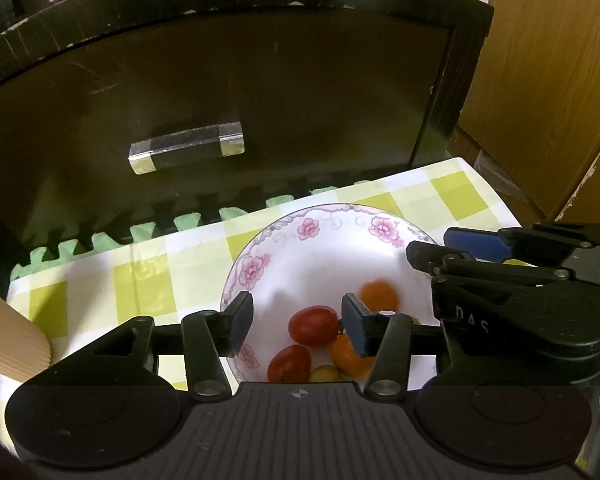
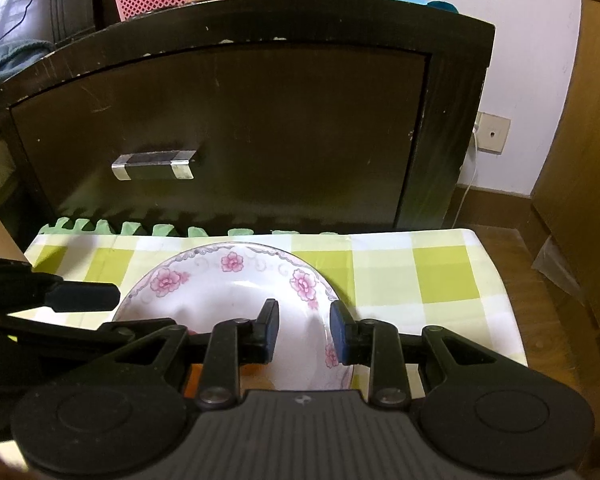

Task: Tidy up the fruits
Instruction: 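Open both tools to drop the orange and cherry tomato into the bowl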

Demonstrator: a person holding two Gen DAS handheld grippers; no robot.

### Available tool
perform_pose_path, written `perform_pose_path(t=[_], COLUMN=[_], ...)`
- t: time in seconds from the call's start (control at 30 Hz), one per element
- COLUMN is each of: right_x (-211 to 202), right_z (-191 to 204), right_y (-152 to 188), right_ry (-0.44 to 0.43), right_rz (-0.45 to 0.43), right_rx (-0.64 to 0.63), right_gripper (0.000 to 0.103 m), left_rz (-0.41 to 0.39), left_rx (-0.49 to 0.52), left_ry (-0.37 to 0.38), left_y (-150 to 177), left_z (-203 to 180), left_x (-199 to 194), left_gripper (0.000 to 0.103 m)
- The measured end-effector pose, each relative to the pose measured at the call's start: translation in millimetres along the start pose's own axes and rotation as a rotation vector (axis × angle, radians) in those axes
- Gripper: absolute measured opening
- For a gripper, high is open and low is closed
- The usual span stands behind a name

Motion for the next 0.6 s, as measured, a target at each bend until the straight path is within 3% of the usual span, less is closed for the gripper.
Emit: perform_pose_path(t=[0.6], right_x=[-32], right_z=[11], right_y=[11], right_ry=[-0.021], right_rz=[-0.010], right_rx=[0.012], right_gripper=[0.028], left_rz=[-0.003], left_rx=[-0.001], left_ry=[-0.010], left_y=[10], left_z=[1], left_x=[-25], left_gripper=[0.062])
Point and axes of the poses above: each gripper's, at about its wrist camera, not at the fingertips, and x roughly the way its jaws point, z to its left, y to its underside, the point moved 4 cm from there along x, roughly the way its jaws point, and after that the axes turned 2 degrees about y, right-handed, at the moved point
